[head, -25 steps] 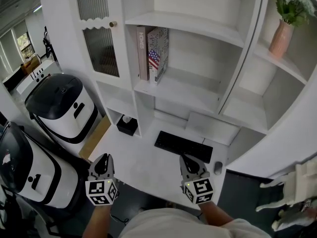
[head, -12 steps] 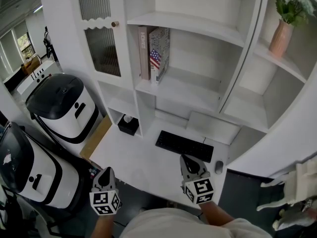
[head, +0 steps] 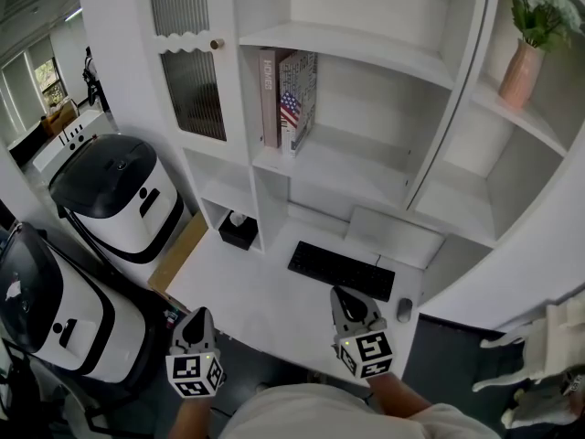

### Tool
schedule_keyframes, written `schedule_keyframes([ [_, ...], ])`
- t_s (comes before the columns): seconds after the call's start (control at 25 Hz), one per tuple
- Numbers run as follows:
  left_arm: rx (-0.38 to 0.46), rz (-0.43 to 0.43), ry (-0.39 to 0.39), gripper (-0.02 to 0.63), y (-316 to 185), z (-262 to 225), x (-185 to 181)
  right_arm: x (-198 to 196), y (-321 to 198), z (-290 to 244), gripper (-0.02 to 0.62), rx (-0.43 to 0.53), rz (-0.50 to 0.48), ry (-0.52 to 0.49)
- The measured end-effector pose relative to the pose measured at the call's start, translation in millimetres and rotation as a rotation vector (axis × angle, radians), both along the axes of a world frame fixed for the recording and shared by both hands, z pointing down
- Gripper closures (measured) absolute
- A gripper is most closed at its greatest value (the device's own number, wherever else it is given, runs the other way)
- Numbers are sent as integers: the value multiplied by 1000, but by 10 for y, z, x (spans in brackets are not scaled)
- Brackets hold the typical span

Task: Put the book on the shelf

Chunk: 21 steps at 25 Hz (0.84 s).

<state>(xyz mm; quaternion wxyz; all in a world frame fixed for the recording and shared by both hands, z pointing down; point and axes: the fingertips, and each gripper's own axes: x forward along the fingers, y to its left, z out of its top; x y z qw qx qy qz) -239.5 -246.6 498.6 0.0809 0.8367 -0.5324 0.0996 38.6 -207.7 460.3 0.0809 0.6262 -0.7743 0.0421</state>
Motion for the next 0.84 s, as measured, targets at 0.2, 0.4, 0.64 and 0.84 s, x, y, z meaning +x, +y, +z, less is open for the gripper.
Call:
schedule_keyframes([
  [0.2,3,5,4,600,-19,-11,25,33,-8,-15,592,4,6,0],
  [0.4,0,16,5,600,-17,-6,65,51,-8,-19,592,6,7,-1],
  [0.64,-17,21,11,600,-17,37,79,60,-16,-18,592,3,5,0],
  [0.84,-27,31,19,600,-20,72,111,63,-35,-17,592,3,4,4],
])
